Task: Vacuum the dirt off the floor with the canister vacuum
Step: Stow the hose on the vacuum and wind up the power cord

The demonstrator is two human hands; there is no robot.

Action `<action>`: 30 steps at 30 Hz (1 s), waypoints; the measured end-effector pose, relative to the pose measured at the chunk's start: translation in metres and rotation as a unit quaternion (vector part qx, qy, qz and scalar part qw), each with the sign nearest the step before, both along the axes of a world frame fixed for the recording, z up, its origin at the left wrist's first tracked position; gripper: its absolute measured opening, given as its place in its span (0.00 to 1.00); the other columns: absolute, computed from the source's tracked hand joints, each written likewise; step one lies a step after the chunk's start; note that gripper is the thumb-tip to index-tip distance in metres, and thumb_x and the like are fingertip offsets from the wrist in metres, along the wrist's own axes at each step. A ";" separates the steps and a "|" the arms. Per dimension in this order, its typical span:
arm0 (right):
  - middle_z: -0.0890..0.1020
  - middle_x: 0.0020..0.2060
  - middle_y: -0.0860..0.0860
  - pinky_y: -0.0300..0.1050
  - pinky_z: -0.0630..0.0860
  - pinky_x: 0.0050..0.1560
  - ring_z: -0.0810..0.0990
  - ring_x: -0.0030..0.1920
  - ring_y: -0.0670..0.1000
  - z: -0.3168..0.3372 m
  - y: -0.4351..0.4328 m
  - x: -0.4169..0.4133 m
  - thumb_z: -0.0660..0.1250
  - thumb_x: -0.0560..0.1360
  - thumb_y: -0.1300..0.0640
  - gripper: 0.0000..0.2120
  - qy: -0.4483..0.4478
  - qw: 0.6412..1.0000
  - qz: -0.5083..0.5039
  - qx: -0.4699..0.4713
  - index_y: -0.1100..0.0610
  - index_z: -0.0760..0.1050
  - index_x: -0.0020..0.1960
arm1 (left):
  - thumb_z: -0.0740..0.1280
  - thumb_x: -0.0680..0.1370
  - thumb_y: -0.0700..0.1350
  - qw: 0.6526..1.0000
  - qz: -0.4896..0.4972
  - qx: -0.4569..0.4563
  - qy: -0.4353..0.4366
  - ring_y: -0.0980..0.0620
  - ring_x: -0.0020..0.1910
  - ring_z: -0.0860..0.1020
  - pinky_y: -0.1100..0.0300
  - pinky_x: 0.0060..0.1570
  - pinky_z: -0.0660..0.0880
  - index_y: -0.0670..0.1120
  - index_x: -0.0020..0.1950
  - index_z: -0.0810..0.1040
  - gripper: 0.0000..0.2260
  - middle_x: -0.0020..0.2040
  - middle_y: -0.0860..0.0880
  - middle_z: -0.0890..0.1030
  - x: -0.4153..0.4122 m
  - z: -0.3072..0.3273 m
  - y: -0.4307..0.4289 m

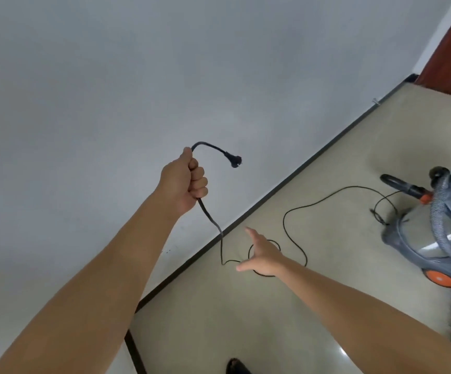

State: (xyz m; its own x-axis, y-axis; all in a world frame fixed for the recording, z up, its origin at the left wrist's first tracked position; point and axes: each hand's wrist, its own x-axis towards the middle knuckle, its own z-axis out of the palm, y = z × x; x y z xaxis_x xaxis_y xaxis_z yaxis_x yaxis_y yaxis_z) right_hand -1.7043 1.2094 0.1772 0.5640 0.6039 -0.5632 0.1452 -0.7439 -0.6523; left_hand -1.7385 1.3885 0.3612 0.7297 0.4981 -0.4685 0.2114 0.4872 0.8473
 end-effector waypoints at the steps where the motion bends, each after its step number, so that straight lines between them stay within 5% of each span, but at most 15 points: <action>1: 0.61 0.77 0.50 0.48 0.70 0.64 0.70 0.71 0.54 0.006 -0.004 0.006 0.79 0.67 0.51 0.53 -0.006 1.000 -0.013 0.015 0.42 0.47 0.80 | 0.55 0.84 0.53 1.000 -0.012 -0.008 -0.014 0.55 0.22 0.53 0.63 0.22 0.50 0.49 0.32 0.57 0.21 0.26 0.53 0.54 0.008 0.012 -0.011; 4: 0.59 0.77 0.46 0.46 0.69 0.64 0.64 0.75 0.51 0.027 -0.015 0.024 0.79 0.66 0.48 0.53 0.007 0.995 -0.041 0.093 0.39 0.50 0.80 | 0.54 0.84 0.52 0.997 -0.048 -0.033 -0.051 0.55 0.21 0.53 0.63 0.22 0.49 0.50 0.30 0.56 0.23 0.25 0.53 0.53 0.030 0.046 -0.047; 6: 0.68 0.71 0.46 0.43 0.69 0.61 0.69 0.71 0.48 0.037 -0.017 0.034 0.78 0.67 0.46 0.39 0.035 0.987 -0.052 0.149 0.42 0.65 0.75 | 0.54 0.84 0.51 0.995 -0.062 -0.042 -0.070 0.55 0.21 0.53 0.63 0.22 0.49 0.49 0.28 0.57 0.24 0.25 0.53 0.53 0.044 0.067 -0.070; 7: 0.75 0.64 0.47 0.43 0.71 0.59 0.75 0.64 0.48 0.042 -0.020 0.039 0.77 0.68 0.45 0.27 0.051 0.984 -0.053 0.164 0.46 0.75 0.65 | 0.54 0.84 0.51 0.994 -0.066 -0.041 -0.078 0.55 0.21 0.53 0.63 0.22 0.49 0.49 0.27 0.58 0.24 0.25 0.53 0.53 0.050 0.077 -0.079; 9: 0.80 0.43 0.50 0.44 0.73 0.46 0.79 0.45 0.49 0.042 -0.034 0.050 0.73 0.72 0.45 0.11 0.053 0.985 -0.037 0.158 0.53 0.79 0.44 | 0.54 0.84 0.51 0.993 -0.068 -0.028 -0.090 0.55 0.21 0.53 0.63 0.22 0.48 0.49 0.27 0.58 0.24 0.25 0.53 0.53 0.063 0.092 -0.088; 12: 0.74 0.31 0.50 0.42 0.66 0.35 0.72 0.32 0.49 0.017 -0.092 0.079 0.68 0.75 0.50 0.10 0.022 0.996 -0.057 0.065 0.54 0.74 0.38 | 0.54 0.84 0.52 0.994 -0.056 0.017 -0.088 0.55 0.21 0.52 0.63 0.22 0.49 0.50 0.31 0.56 0.22 0.25 0.53 0.53 0.078 0.106 -0.078; 17: 0.76 0.34 0.52 0.42 0.67 0.36 0.73 0.34 0.49 -0.030 -0.229 0.144 0.68 0.78 0.51 0.14 0.000 0.975 -0.211 -0.075 0.56 0.72 0.37 | 0.54 0.84 0.52 0.991 -0.037 0.124 -0.039 0.55 0.22 0.51 0.63 0.21 0.50 0.50 0.32 0.55 0.21 0.24 0.53 0.54 0.108 0.104 -0.019; 20: 0.74 0.37 0.52 0.44 0.66 0.42 0.73 0.40 0.52 -0.035 -0.280 0.184 0.64 0.76 0.34 0.26 -0.011 0.949 -0.295 -0.108 0.59 0.75 0.43 | 0.54 0.84 0.53 0.979 -0.074 0.188 0.002 0.53 0.25 0.49 0.64 0.21 0.50 0.50 0.33 0.55 0.21 0.23 0.54 0.55 0.142 0.086 0.019; 21: 0.75 0.40 0.54 0.45 0.67 0.44 0.74 0.42 0.54 -0.035 -0.289 0.199 0.60 0.75 0.30 0.32 -0.013 0.937 -0.334 -0.099 0.61 0.78 0.48 | 0.54 0.84 0.53 0.973 -0.093 0.209 0.015 0.54 0.24 0.49 0.65 0.21 0.51 0.50 0.33 0.54 0.20 0.22 0.55 0.55 0.157 0.075 0.028; 24: 0.78 0.36 0.57 0.47 0.72 0.44 0.78 0.38 0.57 -0.034 -0.289 0.250 0.70 0.76 0.43 0.21 0.013 0.885 -0.466 0.002 0.63 0.78 0.43 | 0.56 0.84 0.52 0.957 -0.140 0.249 0.046 0.56 0.19 0.55 0.67 0.20 0.53 0.50 0.33 0.56 0.21 0.21 0.54 0.58 0.209 0.033 0.037; 27: 0.70 0.28 0.54 0.42 0.70 0.27 0.69 0.24 0.51 -0.003 -0.251 0.294 0.67 0.79 0.44 0.20 0.059 0.818 -0.563 0.101 0.60 0.75 0.39 | 0.62 0.82 0.48 0.953 -0.180 0.232 0.077 0.56 0.19 0.57 0.66 0.21 0.54 0.48 0.32 0.61 0.20 0.20 0.53 0.62 0.261 -0.012 0.026; 30: 0.66 0.26 0.49 0.37 0.61 0.20 0.62 0.22 0.46 0.053 -0.197 0.332 0.58 0.83 0.56 0.13 0.065 0.794 -0.576 0.182 0.60 0.75 0.44 | 0.66 0.79 0.45 0.954 -0.223 0.170 0.103 0.54 0.19 0.58 0.65 0.22 0.55 0.46 0.30 0.64 0.19 0.20 0.52 0.64 0.306 -0.046 -0.003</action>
